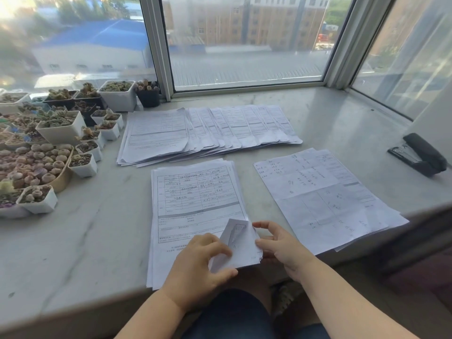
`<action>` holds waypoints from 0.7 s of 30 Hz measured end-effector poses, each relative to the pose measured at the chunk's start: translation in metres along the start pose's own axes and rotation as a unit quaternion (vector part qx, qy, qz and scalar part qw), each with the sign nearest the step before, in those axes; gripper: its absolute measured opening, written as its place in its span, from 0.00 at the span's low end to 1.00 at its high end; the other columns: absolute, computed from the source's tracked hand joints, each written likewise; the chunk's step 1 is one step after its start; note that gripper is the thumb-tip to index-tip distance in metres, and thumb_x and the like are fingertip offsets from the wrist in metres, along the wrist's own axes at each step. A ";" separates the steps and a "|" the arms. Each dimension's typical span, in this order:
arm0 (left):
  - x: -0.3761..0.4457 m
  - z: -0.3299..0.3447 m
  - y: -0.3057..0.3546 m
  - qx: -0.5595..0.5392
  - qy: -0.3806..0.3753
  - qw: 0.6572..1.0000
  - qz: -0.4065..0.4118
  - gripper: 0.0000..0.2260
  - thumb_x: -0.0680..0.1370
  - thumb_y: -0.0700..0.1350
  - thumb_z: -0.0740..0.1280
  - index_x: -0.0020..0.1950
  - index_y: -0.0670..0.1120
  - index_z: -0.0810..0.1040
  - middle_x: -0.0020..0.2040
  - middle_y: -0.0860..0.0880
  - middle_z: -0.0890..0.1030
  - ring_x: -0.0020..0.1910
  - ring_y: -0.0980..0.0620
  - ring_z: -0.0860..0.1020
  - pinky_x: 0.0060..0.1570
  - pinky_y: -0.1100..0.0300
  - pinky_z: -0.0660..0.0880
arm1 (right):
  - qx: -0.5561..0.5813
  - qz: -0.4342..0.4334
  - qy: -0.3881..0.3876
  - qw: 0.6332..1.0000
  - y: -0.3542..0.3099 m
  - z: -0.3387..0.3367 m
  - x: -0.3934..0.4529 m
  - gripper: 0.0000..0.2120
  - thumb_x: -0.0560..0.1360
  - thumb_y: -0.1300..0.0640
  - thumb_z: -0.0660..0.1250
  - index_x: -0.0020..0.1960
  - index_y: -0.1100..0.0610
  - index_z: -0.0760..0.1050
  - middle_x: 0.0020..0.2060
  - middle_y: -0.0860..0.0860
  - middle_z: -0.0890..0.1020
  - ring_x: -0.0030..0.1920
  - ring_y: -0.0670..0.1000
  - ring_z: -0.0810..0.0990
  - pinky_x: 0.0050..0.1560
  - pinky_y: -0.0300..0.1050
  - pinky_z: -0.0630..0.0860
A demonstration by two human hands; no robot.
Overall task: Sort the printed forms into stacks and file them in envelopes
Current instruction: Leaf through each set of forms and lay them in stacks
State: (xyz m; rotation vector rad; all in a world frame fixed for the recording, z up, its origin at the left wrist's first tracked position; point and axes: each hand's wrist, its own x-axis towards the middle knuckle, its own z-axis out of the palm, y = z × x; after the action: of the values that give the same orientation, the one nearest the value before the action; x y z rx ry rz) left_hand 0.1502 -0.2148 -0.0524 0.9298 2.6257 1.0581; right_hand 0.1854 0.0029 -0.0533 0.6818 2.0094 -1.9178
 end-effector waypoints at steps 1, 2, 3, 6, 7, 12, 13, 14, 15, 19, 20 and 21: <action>0.000 0.000 0.000 0.002 -0.007 1.000 0.004 0.12 0.68 0.61 0.69 0.48 0.58 0.80 0.48 0.64 0.73 0.54 0.64 0.69 0.54 0.69 0.66 | -0.002 0.002 0.001 1.000 0.000 0.000 0.000 0.16 0.77 0.63 0.65 0.59 0.46 0.73 0.47 0.53 0.86 0.44 0.52 0.85 0.39 0.40 0.78; 0.000 -0.001 0.000 -0.003 -0.010 1.000 0.008 0.12 0.69 0.61 0.70 0.49 0.58 0.80 0.48 0.64 0.73 0.54 0.64 0.69 0.54 0.68 0.66 | -0.003 0.003 0.002 1.000 0.000 -0.001 0.000 0.16 0.76 0.64 0.65 0.59 0.46 0.74 0.47 0.53 0.86 0.44 0.52 0.85 0.40 0.41 0.78; 0.000 -0.002 -0.001 -0.009 -0.007 1.000 0.007 0.11 0.69 0.60 0.70 0.48 0.58 0.80 0.48 0.64 0.74 0.54 0.64 0.70 0.54 0.68 0.67 | -0.004 0.003 0.002 1.000 0.000 -0.001 0.001 0.17 0.76 0.64 0.65 0.59 0.46 0.74 0.47 0.54 0.86 0.43 0.52 0.85 0.40 0.41 0.78; 0.000 -0.005 -0.003 -0.034 -0.001 0.999 0.000 0.05 0.73 0.56 0.70 0.46 0.58 0.81 0.46 0.63 0.76 0.53 0.63 0.72 0.53 0.69 0.67 | -0.003 0.001 0.001 1.000 0.000 -0.001 0.000 0.18 0.75 0.65 0.66 0.59 0.47 0.74 0.48 0.55 0.85 0.43 0.53 0.85 0.39 0.42 0.78; 0.000 -0.005 -0.004 -0.047 0.003 0.999 -0.005 0.02 0.74 0.53 0.70 0.45 0.57 0.81 0.45 0.63 0.77 0.51 0.62 0.73 0.52 0.68 0.69 | -0.002 0.002 0.000 1.000 0.000 -0.001 0.000 0.18 0.75 0.64 0.67 0.59 0.47 0.74 0.49 0.55 0.85 0.43 0.53 0.84 0.40 0.42 0.78; -0.007 0.003 -0.004 -0.071 0.116 0.989 -0.052 0.15 0.76 0.40 0.68 0.55 0.60 0.71 0.38 0.61 0.78 0.41 0.62 0.77 0.39 0.69 0.71 | -0.004 0.004 -0.008 1.000 0.000 -0.003 0.000 0.18 0.74 0.62 0.68 0.60 0.46 0.74 0.51 0.56 0.84 0.46 0.54 0.84 0.41 0.42 0.79; -0.009 0.006 -0.003 -0.071 0.131 0.987 -0.052 0.20 0.76 0.39 0.67 0.60 0.60 0.68 0.36 0.59 0.76 0.37 0.60 0.77 0.37 0.71 0.70 | -0.006 0.003 -0.008 1.000 -0.001 -0.004 0.000 0.18 0.75 0.62 0.69 0.60 0.46 0.74 0.51 0.56 0.84 0.46 0.54 0.84 0.41 0.42 0.79; -0.010 0.008 -0.003 -0.073 0.149 0.985 -0.047 0.24 0.76 0.37 0.66 0.64 0.59 0.64 0.36 0.56 0.75 0.35 0.57 0.76 0.36 0.73 0.69 | -0.003 0.003 -0.011 1.000 -0.001 -0.005 0.000 0.17 0.75 0.60 0.69 0.60 0.45 0.74 0.52 0.56 0.83 0.45 0.53 0.84 0.42 0.42 0.79; -0.011 0.010 -0.002 -0.077 0.165 0.983 -0.036 0.27 0.76 0.35 0.66 0.67 0.59 0.63 0.38 0.54 0.76 0.37 0.55 0.76 0.38 0.75 0.70 | 0.004 0.007 -0.015 1.000 -0.001 -0.005 -0.001 0.15 0.76 0.59 0.68 0.60 0.45 0.74 0.53 0.56 0.83 0.44 0.52 0.84 0.42 0.42 0.80; -0.012 0.009 0.002 -0.048 0.172 0.984 -0.002 0.31 0.75 0.34 0.67 0.69 0.61 0.62 0.46 0.59 0.78 0.43 0.58 0.78 0.46 0.69 0.74 | -0.107 -0.034 0.071 0.991 -0.006 -0.004 -0.008 0.07 0.78 0.54 0.65 0.56 0.48 0.76 0.49 0.53 0.82 0.42 0.50 0.83 0.45 0.46 0.82; -0.011 0.008 0.003 -0.028 0.173 0.985 0.004 0.31 0.74 0.35 0.69 0.70 0.58 0.61 0.43 0.58 0.78 0.39 0.58 0.79 0.43 0.67 0.75 | -0.151 -0.064 0.132 0.978 -0.010 -0.004 -0.009 0.05 0.78 0.54 0.65 0.52 0.51 0.78 0.44 0.51 0.83 0.39 0.47 0.82 0.45 0.48 0.82; -0.010 0.007 0.003 -0.014 0.177 0.984 0.011 0.30 0.73 0.36 0.70 0.70 0.55 0.63 0.41 0.57 0.79 0.37 0.58 0.79 0.41 0.67 0.74 | -0.153 -0.085 0.165 0.971 -0.016 -0.004 -0.009 0.07 0.78 0.52 0.65 0.48 0.53 0.79 0.40 0.51 0.83 0.34 0.46 0.80 0.41 0.49 0.82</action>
State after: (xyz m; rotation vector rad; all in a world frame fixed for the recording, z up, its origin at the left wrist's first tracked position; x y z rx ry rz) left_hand 0.1626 -0.2153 -0.0557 0.8316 2.8726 1.3756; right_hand 0.1851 0.0053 -0.0353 0.8111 2.5736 -1.6046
